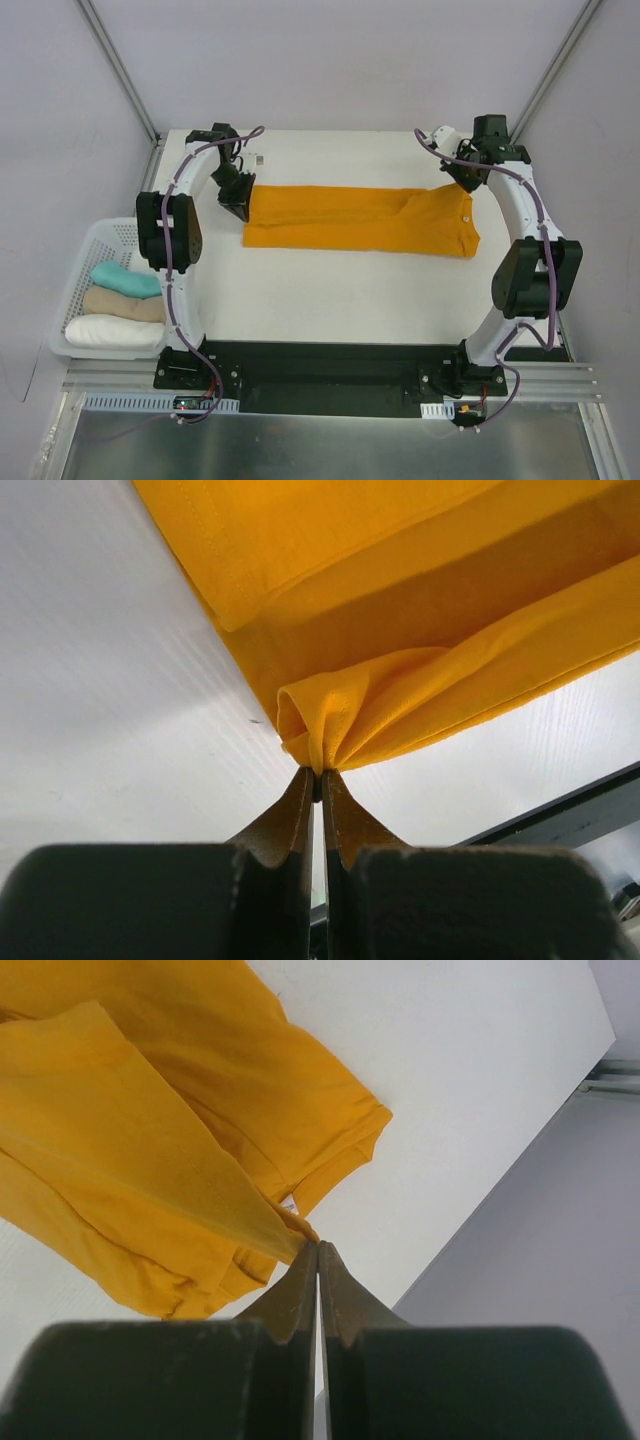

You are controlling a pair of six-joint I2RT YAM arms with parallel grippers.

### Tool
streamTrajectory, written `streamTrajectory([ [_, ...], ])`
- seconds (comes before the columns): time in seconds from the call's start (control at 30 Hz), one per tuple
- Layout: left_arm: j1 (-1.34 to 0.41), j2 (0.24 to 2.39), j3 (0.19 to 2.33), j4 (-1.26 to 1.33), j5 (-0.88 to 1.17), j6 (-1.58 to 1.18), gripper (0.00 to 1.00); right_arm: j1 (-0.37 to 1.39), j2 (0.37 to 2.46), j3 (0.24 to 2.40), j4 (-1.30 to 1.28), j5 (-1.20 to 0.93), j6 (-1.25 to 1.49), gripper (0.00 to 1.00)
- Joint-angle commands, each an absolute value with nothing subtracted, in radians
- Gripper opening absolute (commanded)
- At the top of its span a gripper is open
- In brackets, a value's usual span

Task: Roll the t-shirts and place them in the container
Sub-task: Fold the T-shirt at the center of the board.

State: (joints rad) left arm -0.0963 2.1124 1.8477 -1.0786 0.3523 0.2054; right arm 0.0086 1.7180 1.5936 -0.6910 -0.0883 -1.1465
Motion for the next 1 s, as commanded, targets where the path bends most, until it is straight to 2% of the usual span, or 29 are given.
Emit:
streamTrajectory([
  [0.0,-0.083,2.149,1.917,-1.103,0.311,0.213,0.0,0.002,1.768,1.672,-0.68,-0.097,-1.177,0.01],
  [0.67,-0.086,2.315,2.105,-1.074,0.27,0.233,0.0,0.003,1.965,1.798,-0.672,-0.049,-1.187,0.01],
  [0.73,-0.086,2.318,2.111,-1.068,0.256,0.221,0.16,0.003,1.98,1.801,-0.657,-0.02,-1.174,0.01],
  [0.8,-0.086,2.312,2.111,-1.058,0.189,0.193,0.38,0.005,2.012,1.818,-0.637,0.064,-1.132,0.02],
  [0.83,-0.086,2.303,2.096,-1.054,0.152,0.183,0.43,0.008,2.022,1.841,-0.629,0.089,-1.114,0.17],
  [0.87,-0.087,2.266,2.085,-1.04,0.093,0.175,0.49,0.011,2.023,1.847,-0.621,0.112,-1.095,0.25],
  [0.93,-0.086,2.217,2.062,-1.029,0.043,0.164,0.58,0.017,1.994,1.839,-0.594,0.158,-1.054,0.35],
  [0.97,-0.086,2.163,2.034,-1.023,0.028,0.16,0.59,0.017,1.977,1.815,-0.589,0.16,-1.046,0.37],
])
